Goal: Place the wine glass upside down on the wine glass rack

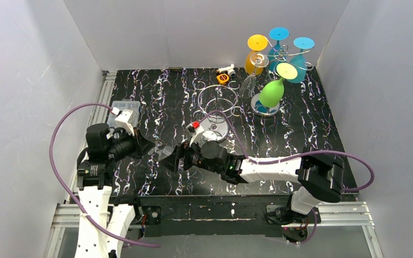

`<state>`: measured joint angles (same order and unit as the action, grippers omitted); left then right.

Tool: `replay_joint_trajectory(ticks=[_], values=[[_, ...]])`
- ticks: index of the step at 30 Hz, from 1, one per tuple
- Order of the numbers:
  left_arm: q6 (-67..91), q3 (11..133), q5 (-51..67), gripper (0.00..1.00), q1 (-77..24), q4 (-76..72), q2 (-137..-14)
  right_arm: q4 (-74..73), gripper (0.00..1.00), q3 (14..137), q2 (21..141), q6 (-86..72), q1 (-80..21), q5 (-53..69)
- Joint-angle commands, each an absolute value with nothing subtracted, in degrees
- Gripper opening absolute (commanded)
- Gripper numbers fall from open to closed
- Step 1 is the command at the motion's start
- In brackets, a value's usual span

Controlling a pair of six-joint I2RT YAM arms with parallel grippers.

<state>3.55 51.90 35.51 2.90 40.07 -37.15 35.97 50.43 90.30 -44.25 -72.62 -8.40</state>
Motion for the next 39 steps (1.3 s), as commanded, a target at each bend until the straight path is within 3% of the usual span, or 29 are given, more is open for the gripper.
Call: replay_joint_trajectory(ticks=[1, 8, 16, 26, 33, 34, 39], values=[[-1.7, 52.3, 44.1, 0.00, 3.1, 42.7, -35.6, 39.4, 0.89, 51.6, 90.9, -41.8, -72.7, -7.2], [-2.7, 52.9, 45.8, 0.00, 3.1, 40.6, -35.6, 40.8, 0.71, 52.1, 92.5, -42.5, -72.6, -2.0], [-5.3, 56.6, 49.7, 0.00, 3.1, 36.4, -37.7, 32.1, 0.75, 60.1, 96.9, -39.7, -71.6, 12.2], [-5.6, 57.5, 50.8, 0.00, 3.1, 34.9, -36.4, 28.5, 0.69, 65.5, 100.5, -39.9, -70.5, 20.0], [-4.3, 59.1, 50.4, 0.00, 3.1, 34.7, -35.3, 29.9, 0.47, 60.3, 94.8, -37.9, -70.4, 14.7], [-4.0, 59.4, 50.6, 0.01, 3.1, 34.8, -35.3, 30.2, 0.44, 59.1, 92.3, -36.9, -70.4, 13.2], [-2.1, 61.3, 50.0, 0.40, 3.1, 36.1, -35.5, 24.1, 0.37, 53.7, 80.0, -29.8, -70.4, 6.1]])
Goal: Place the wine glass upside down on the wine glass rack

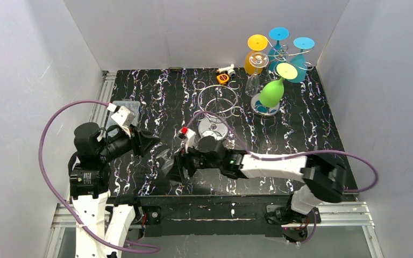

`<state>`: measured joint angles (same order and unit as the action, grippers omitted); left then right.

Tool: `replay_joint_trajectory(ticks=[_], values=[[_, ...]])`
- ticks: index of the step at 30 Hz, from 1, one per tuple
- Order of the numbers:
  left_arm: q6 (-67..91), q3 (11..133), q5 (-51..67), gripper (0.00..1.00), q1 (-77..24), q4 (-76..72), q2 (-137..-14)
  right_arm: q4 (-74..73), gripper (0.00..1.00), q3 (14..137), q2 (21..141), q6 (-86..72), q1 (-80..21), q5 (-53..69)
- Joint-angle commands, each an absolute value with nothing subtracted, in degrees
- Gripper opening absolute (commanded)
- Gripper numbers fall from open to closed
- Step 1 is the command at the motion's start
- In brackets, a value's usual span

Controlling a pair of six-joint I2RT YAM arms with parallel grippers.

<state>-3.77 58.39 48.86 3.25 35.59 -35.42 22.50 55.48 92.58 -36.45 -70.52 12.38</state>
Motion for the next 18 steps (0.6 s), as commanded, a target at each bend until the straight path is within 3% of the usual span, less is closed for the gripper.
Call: replay_joint_trajectory(ticks=[1, 5, 10, 18], values=[[-2.0, 61.5, 50.0, 0.44, 3.1, 36.4, -35.5, 22.1, 0.36, 52.0, 76.4, -27.9, -70.4, 3.8], [-2.4, 61.5, 49.6, 0.51, 3.1, 36.6, -35.3, 16.6, 0.33, 43.8, 61.0, -21.2, -70.5, -7.6], [-2.4, 61.2, 49.1, 0.52, 3.1, 36.6, -35.9, 9.8, 0.32, 35.9, 44.4, -14.9, -70.4, -21.0], [-1.9, 60.8, 48.7, 0.53, 3.1, 35.9, -36.4, 11.8, 0.30, 29.1, 30.5, -2.6, -70.4, -41.8]])
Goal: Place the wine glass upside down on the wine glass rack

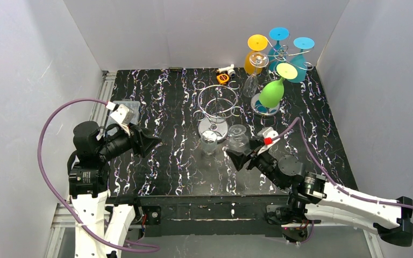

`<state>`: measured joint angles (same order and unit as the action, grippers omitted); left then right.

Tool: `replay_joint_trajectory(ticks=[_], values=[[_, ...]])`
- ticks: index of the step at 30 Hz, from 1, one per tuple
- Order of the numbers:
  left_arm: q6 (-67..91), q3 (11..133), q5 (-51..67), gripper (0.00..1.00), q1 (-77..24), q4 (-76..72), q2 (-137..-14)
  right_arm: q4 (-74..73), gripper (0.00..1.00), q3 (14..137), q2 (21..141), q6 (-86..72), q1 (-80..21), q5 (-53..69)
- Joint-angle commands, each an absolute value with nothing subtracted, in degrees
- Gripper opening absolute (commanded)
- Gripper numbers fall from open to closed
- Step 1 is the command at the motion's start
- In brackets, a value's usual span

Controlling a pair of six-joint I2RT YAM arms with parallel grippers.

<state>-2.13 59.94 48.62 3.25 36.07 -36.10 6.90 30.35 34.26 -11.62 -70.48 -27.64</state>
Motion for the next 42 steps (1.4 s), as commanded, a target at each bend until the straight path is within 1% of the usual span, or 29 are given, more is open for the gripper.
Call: replay_joint_trajectory(ticks=[1, 3, 5, 6, 9, 13, 15, 20, 25, 34, 42], values=[[-2.1, 60.8, 48.7, 0.53, 3.1, 35.9, -36.3, 12.5, 0.30, 28.7, 30.5, -0.9, -70.4, -43.6], [-2.2, 60.8, 48.5, 0.53, 3.1, 35.8, -36.5, 14.4, 0.31, 28.0, 31.2, 2.6, -70.4, -46.6], [-2.3, 60.9, 48.5, 0.53, 3.1, 35.7, -36.7, 17.5, 0.37, 27.4, 32.3, 5.8, -70.4, -49.1], [-2.3, 60.9, 48.5, 0.53, 3.1, 35.6, -36.7, 19.0, 0.38, 27.3, 33.0, 7.7, -70.4, -50.3], [-2.5, 61.0, 48.4, 0.52, 3.1, 35.3, -36.9, 21.7, 0.38, 27.1, 34.2, 11.4, -70.0, -52.5], [-2.6, 61.0, 48.4, 0.52, 3.1, 34.8, -37.2, 24.3, 0.38, 26.1, 34.3, 13.0, -68.2, -51.9], [-2.4, 60.8, 48.4, 0.52, 3.1, 34.4, -37.5, 24.6, 0.37, 26.3, 35.7, 12.5, -66.1, -50.4], [-2.8, 60.4, 48.1, 0.51, 3.1, 33.4, -37.7, 25.7, 0.27, 27.9, 42.4, 8.9, -57.9, -42.2], [-4.3, 60.2, 47.6, 0.51, 3.1, 33.4, -37.7, 27.1, 0.26, 29.7, 45.7, 7.5, -50.7, -34.5], [-4.8, 58.8, 47.6, 0.50, 3.1, 33.5, -37.0, 28.2, 0.26, 29.2, 46.3, 5.4, -49.3, -29.8], [-4.9, 58.2, 47.5, 0.50, 3.1, 33.6, -36.9, 32.6, 0.28, 27.9, 48.6, 4.0, -49.3, -27.1]])
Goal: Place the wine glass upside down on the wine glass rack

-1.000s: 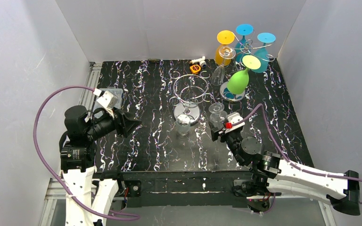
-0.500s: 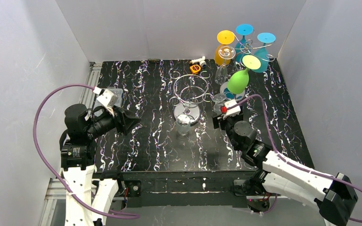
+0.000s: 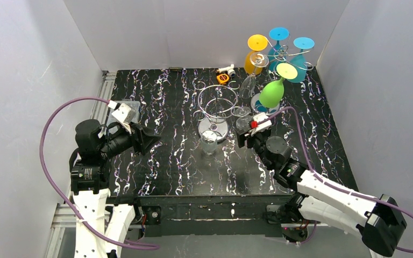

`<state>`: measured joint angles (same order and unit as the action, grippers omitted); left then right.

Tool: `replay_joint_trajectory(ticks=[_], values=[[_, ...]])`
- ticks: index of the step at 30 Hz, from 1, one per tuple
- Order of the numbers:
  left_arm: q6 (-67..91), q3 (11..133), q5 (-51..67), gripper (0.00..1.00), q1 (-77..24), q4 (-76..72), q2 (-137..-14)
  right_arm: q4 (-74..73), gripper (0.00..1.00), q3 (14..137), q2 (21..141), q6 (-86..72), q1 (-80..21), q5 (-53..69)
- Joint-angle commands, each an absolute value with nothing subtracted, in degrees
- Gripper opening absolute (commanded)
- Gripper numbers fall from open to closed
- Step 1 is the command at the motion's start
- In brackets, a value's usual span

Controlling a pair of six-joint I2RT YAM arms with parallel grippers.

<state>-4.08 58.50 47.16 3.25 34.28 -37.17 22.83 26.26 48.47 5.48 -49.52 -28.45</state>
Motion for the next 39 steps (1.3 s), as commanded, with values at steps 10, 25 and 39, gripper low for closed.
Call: replay_joint_trajectory(ticks=[10, 25, 39], values=[[-6.3, 58.6, 47.1, 0.49, 3.1, 35.3, -36.5, 36.0, 0.31, 28.5, 51.8, 5.4, -48.5, -25.7], [-7.2, 58.8, 46.9, 0.48, 3.1, 37.2, -36.0, 47.0, 0.56, 27.7, 62.4, 4.2, -47.2, -21.7], [-6.6, 59.8, 47.3, 0.47, 3.1, 37.4, -36.4, 47.1, 0.87, 25.4, 63.6, 4.3, -47.2, -23.7]])
